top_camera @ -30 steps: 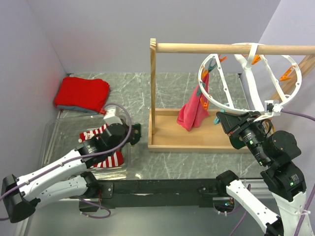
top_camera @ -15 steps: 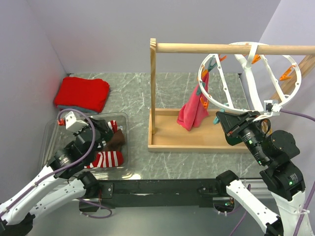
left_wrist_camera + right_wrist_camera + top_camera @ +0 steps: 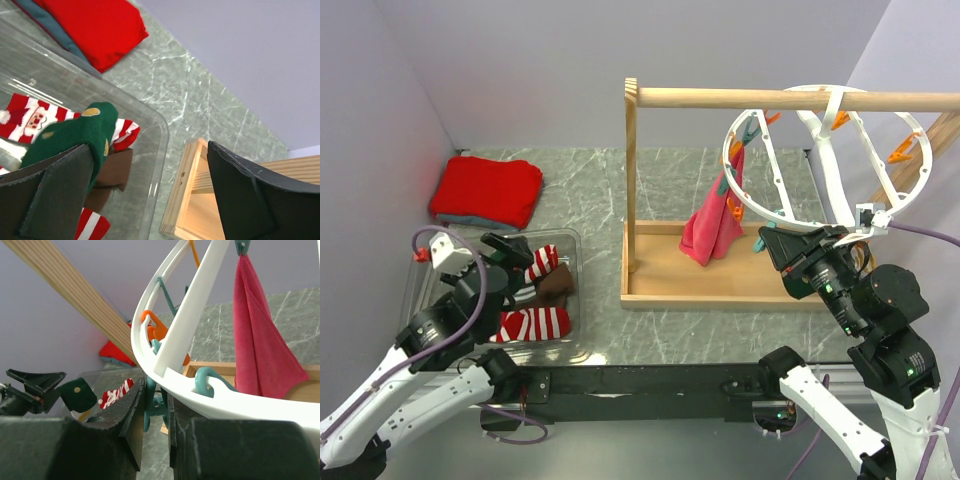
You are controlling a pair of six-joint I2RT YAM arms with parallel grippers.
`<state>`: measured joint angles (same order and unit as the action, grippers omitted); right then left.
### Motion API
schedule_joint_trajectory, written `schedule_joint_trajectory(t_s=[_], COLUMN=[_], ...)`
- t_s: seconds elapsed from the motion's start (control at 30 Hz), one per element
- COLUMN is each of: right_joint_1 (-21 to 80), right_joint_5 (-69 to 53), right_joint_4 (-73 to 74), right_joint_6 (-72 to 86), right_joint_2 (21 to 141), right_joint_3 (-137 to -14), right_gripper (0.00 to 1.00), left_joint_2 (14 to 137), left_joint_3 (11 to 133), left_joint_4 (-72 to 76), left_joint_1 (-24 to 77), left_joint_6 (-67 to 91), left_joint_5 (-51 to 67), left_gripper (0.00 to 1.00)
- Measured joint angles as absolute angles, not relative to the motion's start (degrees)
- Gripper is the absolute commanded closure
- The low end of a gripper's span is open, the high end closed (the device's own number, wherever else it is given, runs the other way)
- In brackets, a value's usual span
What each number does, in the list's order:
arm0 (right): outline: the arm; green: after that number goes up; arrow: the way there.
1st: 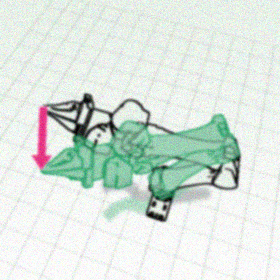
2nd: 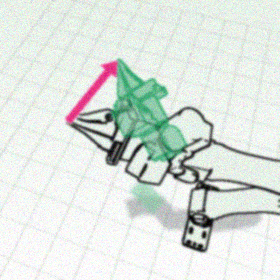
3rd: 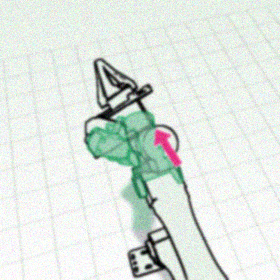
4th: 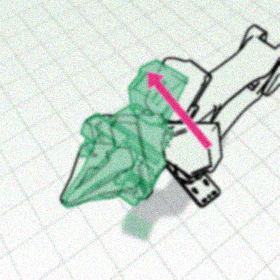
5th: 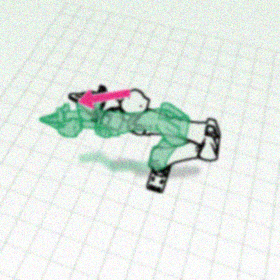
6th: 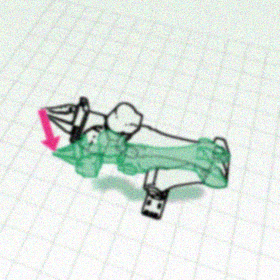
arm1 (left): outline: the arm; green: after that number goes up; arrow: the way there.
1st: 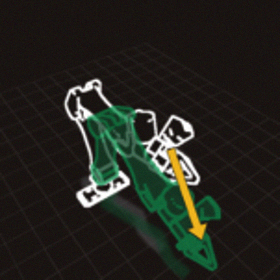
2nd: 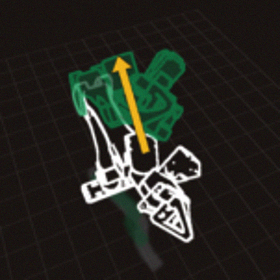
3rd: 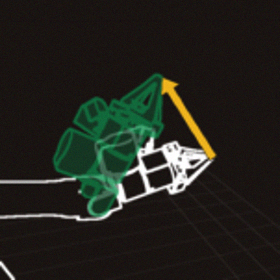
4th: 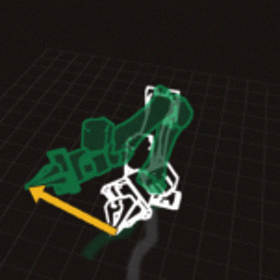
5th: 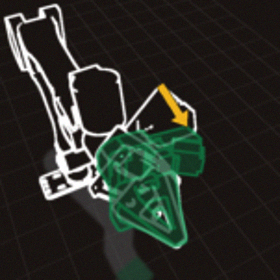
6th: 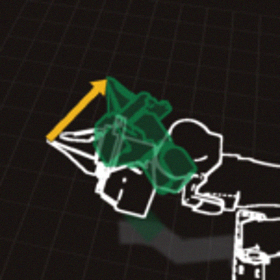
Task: Remove the socks clipped to the hanger
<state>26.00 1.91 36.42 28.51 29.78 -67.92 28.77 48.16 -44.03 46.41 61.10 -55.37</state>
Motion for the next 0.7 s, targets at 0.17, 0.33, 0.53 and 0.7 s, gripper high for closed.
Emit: schedule_joint_trajectory(t_s=[0.17, 0.33, 0.53, 0.7], right_joint_1=[26.00, 26.00, 26.00, 26.00], right_joint_5=[1.91, 1.89, 1.89, 1.89], right_joint_4=[36.47, 36.67, 36.80, 36.84], right_joint_6=[28.67, 28.67, 28.69, 28.69], right_joint_2=[29.85, 29.95, 29.95, 29.95], right_joint_3=[-67.96, -68.36, -68.36, -68.36], right_gripper=[1.00, 1.00, 1.00, 1.00], left_joint_2=[34.61, 48.56, 53.12, 45.45], left_joint_3=[48.27, 51.24, 57.56, 55.40], left_joint_4=[-46.83, -58.76, -65.19, -59.90], left_joint_1=[46.41, 46.41, 46.41, 46.30], left_joint_6=[63.51, 72.47, 77.67, 73.82], left_joint_5=[-54.02, -52.93, -52.77, -49.67], left_gripper=[0.04, 0.04, 0.04, 0.04])
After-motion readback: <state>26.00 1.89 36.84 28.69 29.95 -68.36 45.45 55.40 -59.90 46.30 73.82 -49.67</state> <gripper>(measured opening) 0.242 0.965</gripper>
